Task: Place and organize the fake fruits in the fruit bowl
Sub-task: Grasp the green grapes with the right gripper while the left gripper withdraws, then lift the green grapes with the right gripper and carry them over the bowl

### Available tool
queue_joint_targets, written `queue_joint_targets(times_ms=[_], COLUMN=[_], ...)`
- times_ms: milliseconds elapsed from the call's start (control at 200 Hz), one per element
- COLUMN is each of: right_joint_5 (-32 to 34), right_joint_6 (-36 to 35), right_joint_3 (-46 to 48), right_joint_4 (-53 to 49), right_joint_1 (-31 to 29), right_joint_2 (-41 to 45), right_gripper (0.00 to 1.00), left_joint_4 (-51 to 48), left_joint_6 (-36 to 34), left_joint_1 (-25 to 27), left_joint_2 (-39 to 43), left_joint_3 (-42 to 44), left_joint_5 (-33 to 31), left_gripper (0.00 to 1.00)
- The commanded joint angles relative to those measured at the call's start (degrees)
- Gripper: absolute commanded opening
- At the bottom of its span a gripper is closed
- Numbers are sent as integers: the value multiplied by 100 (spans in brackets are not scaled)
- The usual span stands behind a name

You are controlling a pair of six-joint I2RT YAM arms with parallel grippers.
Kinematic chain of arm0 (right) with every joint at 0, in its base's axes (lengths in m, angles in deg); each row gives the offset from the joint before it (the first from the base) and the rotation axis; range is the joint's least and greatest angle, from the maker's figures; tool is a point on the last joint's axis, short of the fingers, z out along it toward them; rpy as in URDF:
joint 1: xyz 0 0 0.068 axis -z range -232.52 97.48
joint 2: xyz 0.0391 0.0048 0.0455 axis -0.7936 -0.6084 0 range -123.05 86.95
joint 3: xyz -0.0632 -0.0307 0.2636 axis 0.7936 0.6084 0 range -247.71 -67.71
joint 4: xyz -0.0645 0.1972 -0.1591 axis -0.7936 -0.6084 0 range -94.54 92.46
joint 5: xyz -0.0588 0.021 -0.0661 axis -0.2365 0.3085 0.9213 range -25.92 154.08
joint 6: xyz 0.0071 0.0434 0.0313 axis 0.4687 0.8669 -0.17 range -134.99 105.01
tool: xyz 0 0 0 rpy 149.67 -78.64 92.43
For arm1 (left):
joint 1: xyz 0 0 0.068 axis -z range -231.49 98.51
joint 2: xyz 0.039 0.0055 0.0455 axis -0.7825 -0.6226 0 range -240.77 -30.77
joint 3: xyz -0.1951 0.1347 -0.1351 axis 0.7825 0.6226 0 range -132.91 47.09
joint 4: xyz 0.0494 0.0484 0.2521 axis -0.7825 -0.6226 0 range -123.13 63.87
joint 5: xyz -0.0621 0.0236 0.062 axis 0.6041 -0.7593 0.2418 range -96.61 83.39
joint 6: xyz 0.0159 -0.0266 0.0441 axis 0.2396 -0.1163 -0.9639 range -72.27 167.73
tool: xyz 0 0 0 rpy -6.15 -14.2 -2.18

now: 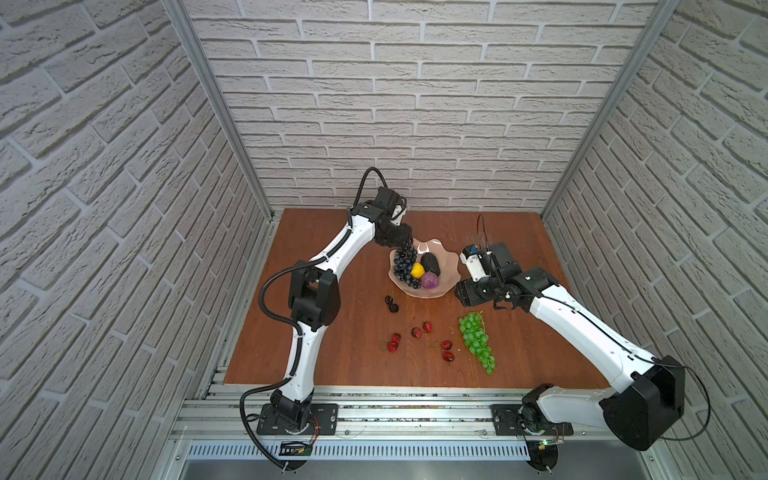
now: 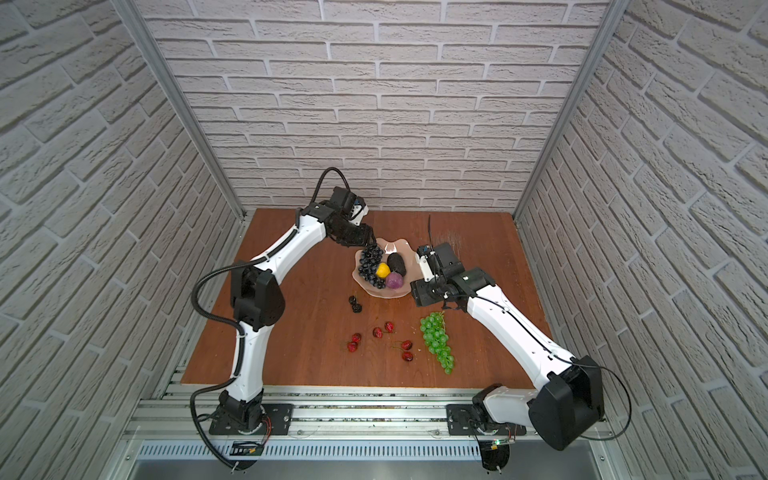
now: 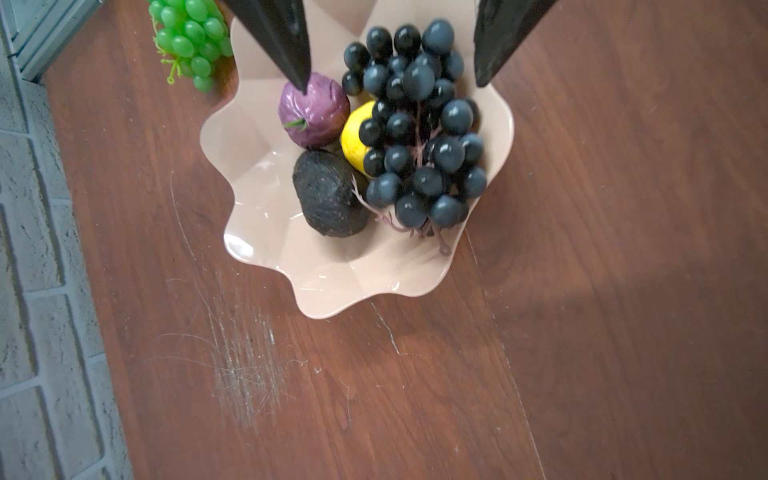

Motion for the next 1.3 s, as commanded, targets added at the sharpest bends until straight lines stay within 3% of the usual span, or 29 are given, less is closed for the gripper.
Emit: queue_joint_targets(times_ms=[0,270,455,740,1025,1295], right_joint_5=[199,-208,-259,-410,-512,-578], right_joint_6=[185,-135,-255,-361,-354,-280], right_joint_3=[255,73,-123,-149,-36,89], right_joint_4=[-158,16,-24,65,283,342], right_joint_1=[77,317,388,491,544,548], right_joint_2=[54,-1110,-1677,-2299,-2599,-2576], right_gripper=[75,78,77,69,55,26], left_joint_4=[518,1506,1617,1764,1783,1735], left_joint_6=[74,638,859,923,916,890], left_joint_1=[73,180,195,181,181,162], left_joint_2=[818,2539,3168,3357,3313,3324], left_joint_3=[856,3504,4341,4625,4662,4656], left_joint_5=[-263,-435,-652,-684,-640,-657], left_gripper=[62,65,65,66,66,66])
